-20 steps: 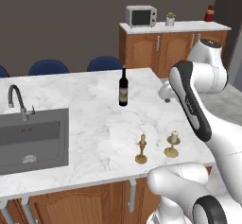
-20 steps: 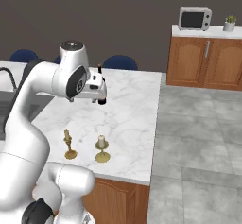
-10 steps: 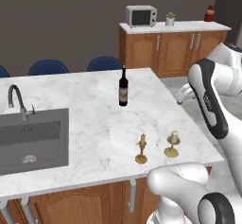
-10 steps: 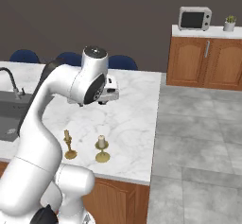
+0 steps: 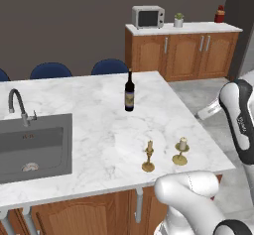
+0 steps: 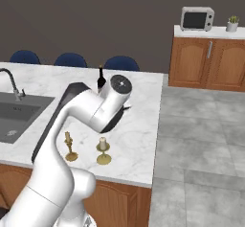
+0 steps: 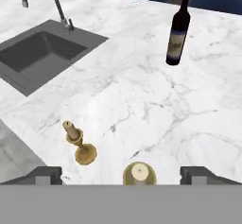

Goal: Pick the candle and candle from the dining table and place them in the open cabinet. Close the cabinet after placing the objects.

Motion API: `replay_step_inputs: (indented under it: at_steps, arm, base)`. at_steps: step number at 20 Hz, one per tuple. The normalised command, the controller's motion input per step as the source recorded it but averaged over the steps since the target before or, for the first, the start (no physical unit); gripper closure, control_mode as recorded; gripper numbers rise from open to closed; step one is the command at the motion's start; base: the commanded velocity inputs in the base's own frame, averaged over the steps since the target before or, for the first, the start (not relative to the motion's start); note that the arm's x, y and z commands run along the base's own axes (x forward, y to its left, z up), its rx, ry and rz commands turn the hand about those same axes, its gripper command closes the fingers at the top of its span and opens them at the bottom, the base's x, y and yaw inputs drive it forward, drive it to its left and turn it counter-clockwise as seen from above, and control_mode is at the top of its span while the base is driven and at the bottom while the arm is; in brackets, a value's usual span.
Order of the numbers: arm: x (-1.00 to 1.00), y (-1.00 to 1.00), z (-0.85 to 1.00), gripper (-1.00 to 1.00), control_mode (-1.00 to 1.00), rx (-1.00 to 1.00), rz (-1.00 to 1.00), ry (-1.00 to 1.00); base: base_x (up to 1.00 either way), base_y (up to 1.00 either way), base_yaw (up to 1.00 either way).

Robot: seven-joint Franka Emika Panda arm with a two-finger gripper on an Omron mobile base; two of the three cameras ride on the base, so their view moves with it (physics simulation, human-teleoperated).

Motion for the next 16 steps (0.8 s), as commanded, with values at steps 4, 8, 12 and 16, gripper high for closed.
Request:
replay_step_inputs:
  at_steps: [4, 8, 12, 16]
  arm:
    - [0.00, -0.11, -0.49, -1.00, -1.00, 0.16, 0.24, -0.22]
    - [0.00, -0.03, -0.32, -1.00, -1.00, 0.08, 0.23, -0.06]
    - [0.00, -0.04, -0.24, -1.00, -1.00, 0.04, 0.21, -0.02]
    - [0.00, -0.11, -0.29, -1.00, -1.00, 0.02, 0.22, -0.05]
  base:
    - [0.00, 0.00, 0.00]
    - [0.00, 0.00, 0.00]
    - [0.00, 0.00, 0.00]
    - [0.00, 0.00, 0.00]
